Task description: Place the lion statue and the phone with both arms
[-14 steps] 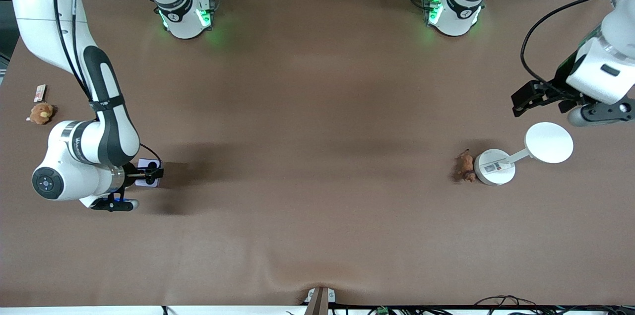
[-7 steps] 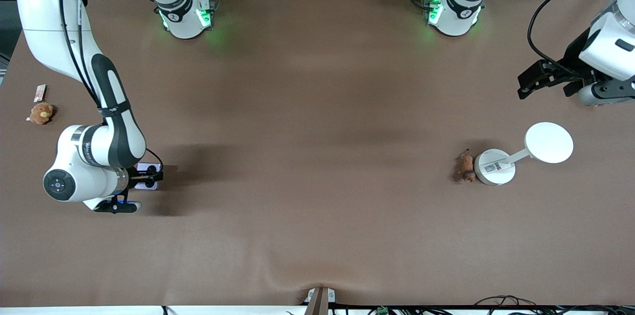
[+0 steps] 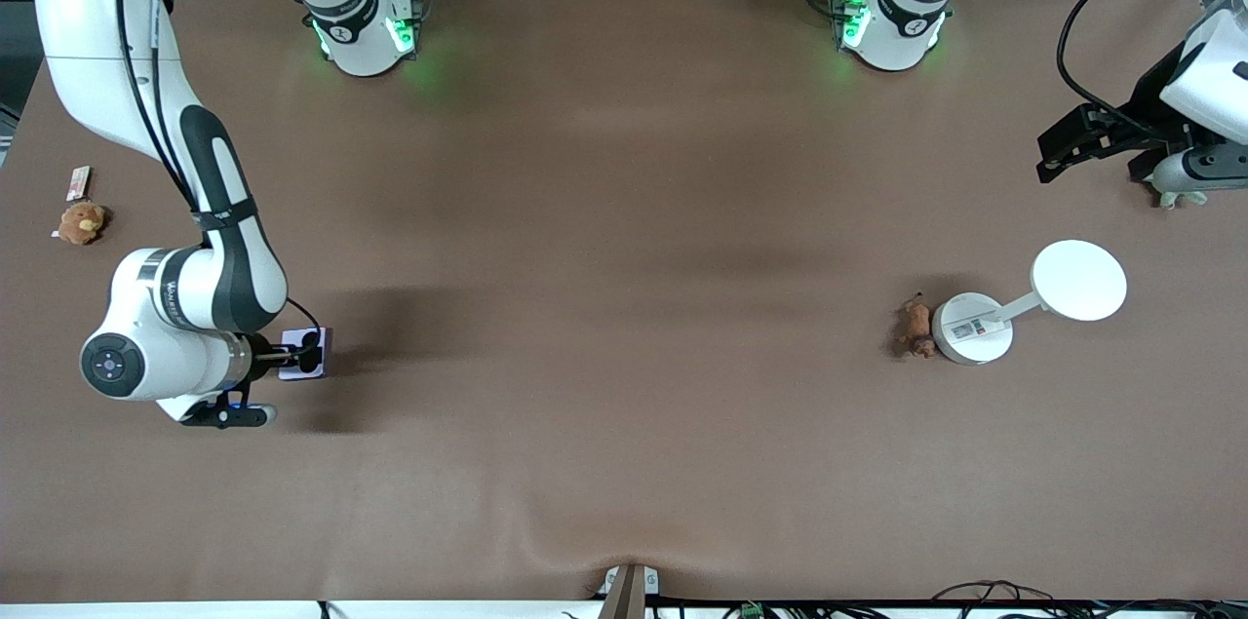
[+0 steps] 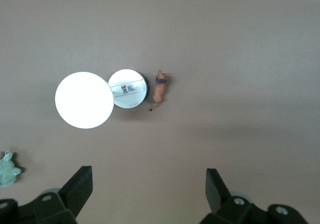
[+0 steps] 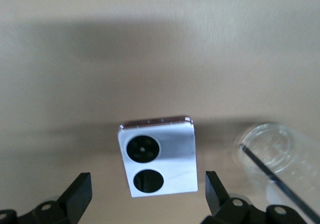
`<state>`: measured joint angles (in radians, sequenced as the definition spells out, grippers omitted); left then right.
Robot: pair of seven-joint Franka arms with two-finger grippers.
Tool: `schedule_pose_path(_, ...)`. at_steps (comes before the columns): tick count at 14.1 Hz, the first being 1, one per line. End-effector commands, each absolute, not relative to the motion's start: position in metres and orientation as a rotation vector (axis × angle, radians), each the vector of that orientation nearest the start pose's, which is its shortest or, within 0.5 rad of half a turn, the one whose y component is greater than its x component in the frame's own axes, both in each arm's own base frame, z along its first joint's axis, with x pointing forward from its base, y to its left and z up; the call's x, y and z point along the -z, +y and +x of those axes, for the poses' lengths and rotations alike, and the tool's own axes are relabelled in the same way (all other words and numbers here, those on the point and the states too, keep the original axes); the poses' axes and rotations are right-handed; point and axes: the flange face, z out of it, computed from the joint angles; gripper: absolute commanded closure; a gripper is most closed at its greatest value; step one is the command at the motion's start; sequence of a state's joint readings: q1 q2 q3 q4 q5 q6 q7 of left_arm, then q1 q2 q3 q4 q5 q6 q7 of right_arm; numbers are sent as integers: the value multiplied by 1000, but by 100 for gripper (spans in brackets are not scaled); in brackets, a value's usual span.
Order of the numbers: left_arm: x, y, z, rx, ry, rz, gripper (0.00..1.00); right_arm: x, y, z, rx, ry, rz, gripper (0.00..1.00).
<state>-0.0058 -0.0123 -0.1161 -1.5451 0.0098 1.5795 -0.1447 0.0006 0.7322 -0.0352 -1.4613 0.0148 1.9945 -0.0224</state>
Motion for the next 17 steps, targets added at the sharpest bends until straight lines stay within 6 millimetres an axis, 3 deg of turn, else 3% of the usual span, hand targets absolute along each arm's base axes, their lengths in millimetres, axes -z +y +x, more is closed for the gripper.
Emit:
schedule_pose_path(1,-650,-67,538,57,-7,-3148,0,-280,-13,715,-191,22,-3146,0)
schedule_pose_path(3,-650,-72,538,55,5,-3146,0,-307,-12,720,-121,17,-3149,0)
schedule_pose_path(5,-647,-75,537,38,12,-3147,0,-365,-10,714,-51,4,-3150,0)
schedule_pose_path(8,-647,-72,537,37,3,-3148,0,-449,-9,688,-60,6,-3139,0)
schedule_pose_path(12,-647,-72,536,32,3,-3147,0,-559,-11,628,-67,15,-3133,0)
schedule_pose_path(15,-646,-72,537,32,0,-3149,0,-604,-11,570,-26,32,-3130,0)
schedule_pose_path(17,-648,-66,539,42,-14,-3150,0,-618,-16,542,-45,84,-3127,0)
